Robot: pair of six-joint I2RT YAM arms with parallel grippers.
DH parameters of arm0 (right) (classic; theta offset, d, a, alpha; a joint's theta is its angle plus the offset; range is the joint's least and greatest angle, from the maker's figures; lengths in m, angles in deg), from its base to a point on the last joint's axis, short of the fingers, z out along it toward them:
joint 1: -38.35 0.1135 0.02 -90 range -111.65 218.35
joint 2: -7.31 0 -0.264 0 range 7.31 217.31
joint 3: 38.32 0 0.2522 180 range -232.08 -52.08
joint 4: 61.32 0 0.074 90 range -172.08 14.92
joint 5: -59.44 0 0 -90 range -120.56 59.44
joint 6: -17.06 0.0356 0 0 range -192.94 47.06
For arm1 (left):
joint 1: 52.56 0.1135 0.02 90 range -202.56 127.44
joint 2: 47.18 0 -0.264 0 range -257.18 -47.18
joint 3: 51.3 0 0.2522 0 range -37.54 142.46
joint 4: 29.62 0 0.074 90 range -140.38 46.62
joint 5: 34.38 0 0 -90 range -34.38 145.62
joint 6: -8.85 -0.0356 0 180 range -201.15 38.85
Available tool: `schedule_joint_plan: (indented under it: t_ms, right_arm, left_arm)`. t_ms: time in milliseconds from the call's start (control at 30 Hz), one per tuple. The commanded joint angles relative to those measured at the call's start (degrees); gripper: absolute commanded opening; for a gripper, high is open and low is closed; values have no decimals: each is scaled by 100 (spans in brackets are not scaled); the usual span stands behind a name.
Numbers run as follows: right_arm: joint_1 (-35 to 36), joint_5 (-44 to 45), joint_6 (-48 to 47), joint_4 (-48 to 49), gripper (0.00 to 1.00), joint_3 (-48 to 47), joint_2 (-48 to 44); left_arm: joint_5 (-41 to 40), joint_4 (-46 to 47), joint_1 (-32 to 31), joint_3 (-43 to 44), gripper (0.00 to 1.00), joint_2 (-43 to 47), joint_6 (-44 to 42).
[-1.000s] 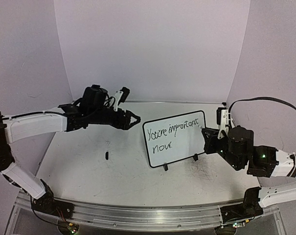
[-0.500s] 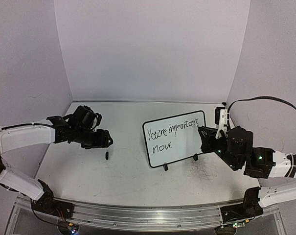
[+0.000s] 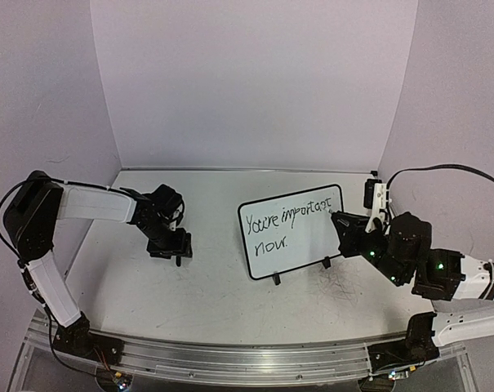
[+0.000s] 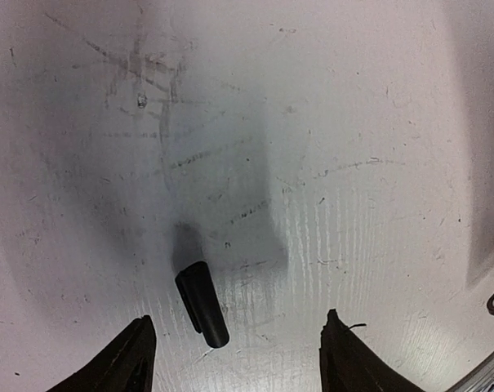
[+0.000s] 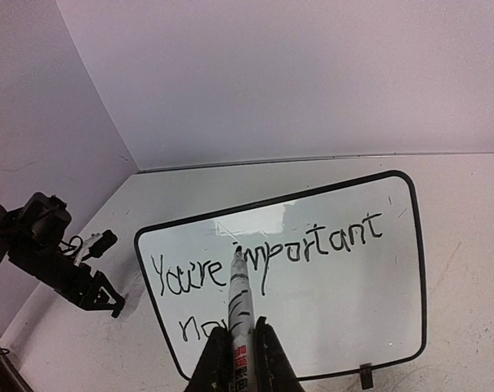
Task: Write a sentence on the whiteboard
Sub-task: Adjust the pen cap at the center of the board.
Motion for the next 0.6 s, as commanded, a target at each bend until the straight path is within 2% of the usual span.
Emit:
schedule_joint_plan:
  t_ms: [0, 300, 433, 567]
  right_arm:
    - [-5, -20, 11, 199, 0, 44, -101]
    - [-6, 53, 28, 269, 0, 60, -114]
    - [-6, -21, 106, 278, 0, 69, -143]
    - [-6, -33, 155, 289, 0, 86, -174]
  left_arm:
    - [-122, -73, -27, 53, 74, 16, 25]
    - [407, 529, -184, -233, 74, -67, 318]
    - [501, 836, -228, -180, 73, -32, 415]
    - [942, 1290, -285, 31, 73, -63, 543]
